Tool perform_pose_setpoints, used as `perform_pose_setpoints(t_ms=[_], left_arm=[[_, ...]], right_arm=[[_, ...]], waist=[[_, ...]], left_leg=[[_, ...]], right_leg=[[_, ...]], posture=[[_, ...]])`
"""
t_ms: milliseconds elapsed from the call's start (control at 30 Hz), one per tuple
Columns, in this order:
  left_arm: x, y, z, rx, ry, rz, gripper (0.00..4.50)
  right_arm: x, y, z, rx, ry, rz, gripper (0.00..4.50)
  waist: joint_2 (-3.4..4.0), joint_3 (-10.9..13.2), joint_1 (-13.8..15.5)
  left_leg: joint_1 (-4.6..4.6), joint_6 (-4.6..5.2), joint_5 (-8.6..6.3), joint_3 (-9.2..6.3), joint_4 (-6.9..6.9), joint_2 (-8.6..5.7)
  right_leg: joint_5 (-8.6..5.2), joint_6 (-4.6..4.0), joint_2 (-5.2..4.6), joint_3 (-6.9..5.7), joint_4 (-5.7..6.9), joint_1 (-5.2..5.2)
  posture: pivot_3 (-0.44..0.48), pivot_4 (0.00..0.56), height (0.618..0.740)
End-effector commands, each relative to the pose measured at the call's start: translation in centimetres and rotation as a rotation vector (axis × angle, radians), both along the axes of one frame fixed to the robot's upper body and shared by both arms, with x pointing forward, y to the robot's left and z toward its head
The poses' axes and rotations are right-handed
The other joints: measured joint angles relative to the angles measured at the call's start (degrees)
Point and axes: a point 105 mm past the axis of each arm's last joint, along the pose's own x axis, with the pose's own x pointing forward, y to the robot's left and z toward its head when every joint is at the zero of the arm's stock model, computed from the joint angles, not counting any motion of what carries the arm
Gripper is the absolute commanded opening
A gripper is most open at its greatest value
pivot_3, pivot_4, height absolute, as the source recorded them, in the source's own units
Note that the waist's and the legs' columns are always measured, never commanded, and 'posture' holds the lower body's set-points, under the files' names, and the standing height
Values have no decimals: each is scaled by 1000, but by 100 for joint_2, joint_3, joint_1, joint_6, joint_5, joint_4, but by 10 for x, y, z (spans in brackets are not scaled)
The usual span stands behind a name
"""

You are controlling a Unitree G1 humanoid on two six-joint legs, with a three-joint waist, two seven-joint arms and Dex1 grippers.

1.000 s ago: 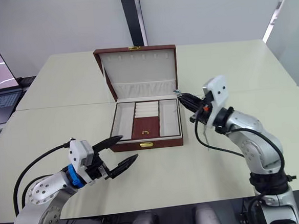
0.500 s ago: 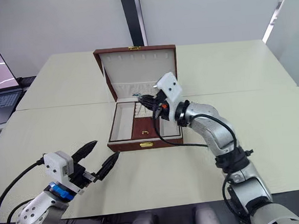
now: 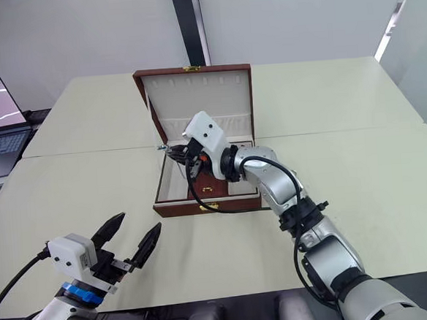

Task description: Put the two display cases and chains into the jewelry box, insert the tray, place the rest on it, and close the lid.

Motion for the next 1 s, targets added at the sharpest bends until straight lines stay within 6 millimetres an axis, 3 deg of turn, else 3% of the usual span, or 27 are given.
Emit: perform_pose_setpoints(t_ms=[33, 567, 1000], left_arm=[[-4, -3, 13, 19, -55, 6, 4500], [0, -1, 9, 17, -49, 8, 4500], [8, -11, 22, 18, -54, -18, 4500]], right_arm=[[-7, 11, 22, 46, -62, 53, 9], [-3, 19, 3, 16, -19, 29, 9], [0, 11, 8, 44, -21, 17, 3616]], waist=[[0, 0, -4], [1, 1, -20], [1, 1, -25]], left_leg=[[0, 0, 0, 0, 0, 0], [0, 0, 0, 0, -2, 0], [0, 0, 0, -3, -1, 1]], right_leg=[[0, 0, 0, 0, 0, 0], [-1, -1, 2, -2, 0, -1], [-1, -1, 2, -3, 1, -1]], posture=[[0, 150, 740], [0, 150, 740], [0, 150, 740]])
